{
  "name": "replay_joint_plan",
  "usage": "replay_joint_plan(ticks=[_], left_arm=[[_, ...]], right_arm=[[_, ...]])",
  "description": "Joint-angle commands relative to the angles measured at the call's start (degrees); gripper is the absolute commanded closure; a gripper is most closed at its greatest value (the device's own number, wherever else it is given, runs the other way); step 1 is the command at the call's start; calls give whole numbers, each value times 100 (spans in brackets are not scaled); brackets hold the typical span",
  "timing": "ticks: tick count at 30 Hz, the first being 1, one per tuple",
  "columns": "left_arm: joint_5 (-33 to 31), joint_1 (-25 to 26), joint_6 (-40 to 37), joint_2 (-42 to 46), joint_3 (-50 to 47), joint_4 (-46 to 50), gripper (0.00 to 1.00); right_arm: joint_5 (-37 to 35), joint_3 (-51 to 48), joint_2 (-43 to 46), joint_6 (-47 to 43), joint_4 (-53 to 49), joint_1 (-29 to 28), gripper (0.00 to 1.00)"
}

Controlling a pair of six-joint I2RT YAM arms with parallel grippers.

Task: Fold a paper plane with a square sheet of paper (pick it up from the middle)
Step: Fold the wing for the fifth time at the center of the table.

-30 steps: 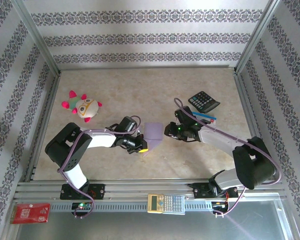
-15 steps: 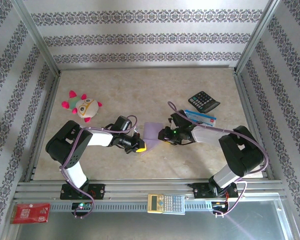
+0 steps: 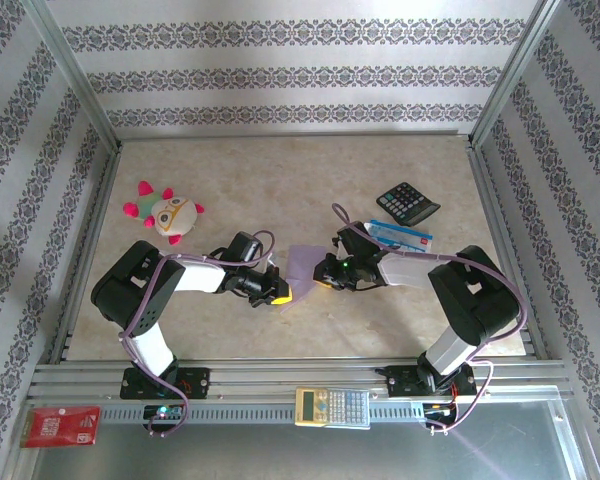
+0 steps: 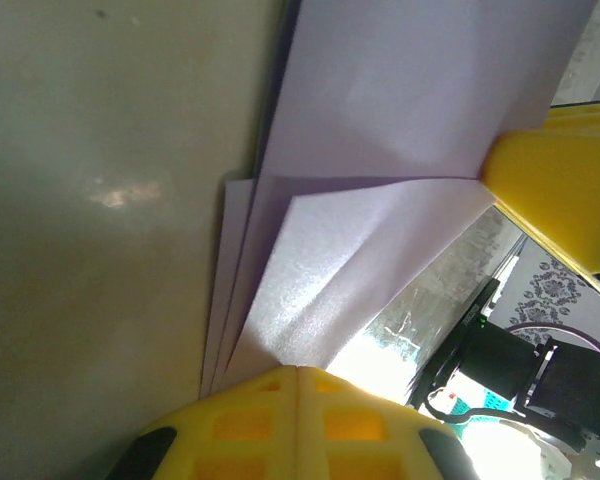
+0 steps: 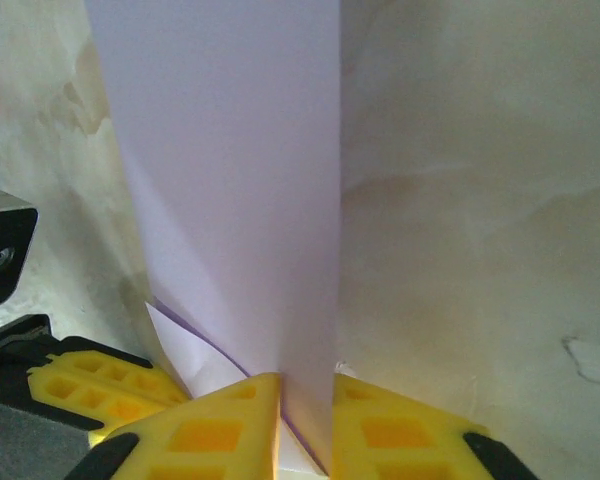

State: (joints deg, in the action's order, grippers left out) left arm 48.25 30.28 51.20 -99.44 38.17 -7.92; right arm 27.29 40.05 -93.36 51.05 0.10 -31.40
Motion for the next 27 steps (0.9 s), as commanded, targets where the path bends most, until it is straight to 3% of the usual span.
replay_joint_plan(ticks=[1,6,11,19,27], left_arm=[[-100,-77,-206,33,95,441,100],[-279,-70,-405,338,243,626,93],[-1008,119,-1105,955,331,1001,82],[-2836,1240,-2678,1853,283,1168,59],[-4182,2081,-3618,1743,246,961,45]], right_arm=[[-65,-193,205,142,65,-39,87],[-182,-377,518,513,82,-92,96],[-350,-539,928,1258,21,-186,100],[-448,-701,1466,2250,-45,-244,100],[-356,-762,1606,2728,116,-253,100]])
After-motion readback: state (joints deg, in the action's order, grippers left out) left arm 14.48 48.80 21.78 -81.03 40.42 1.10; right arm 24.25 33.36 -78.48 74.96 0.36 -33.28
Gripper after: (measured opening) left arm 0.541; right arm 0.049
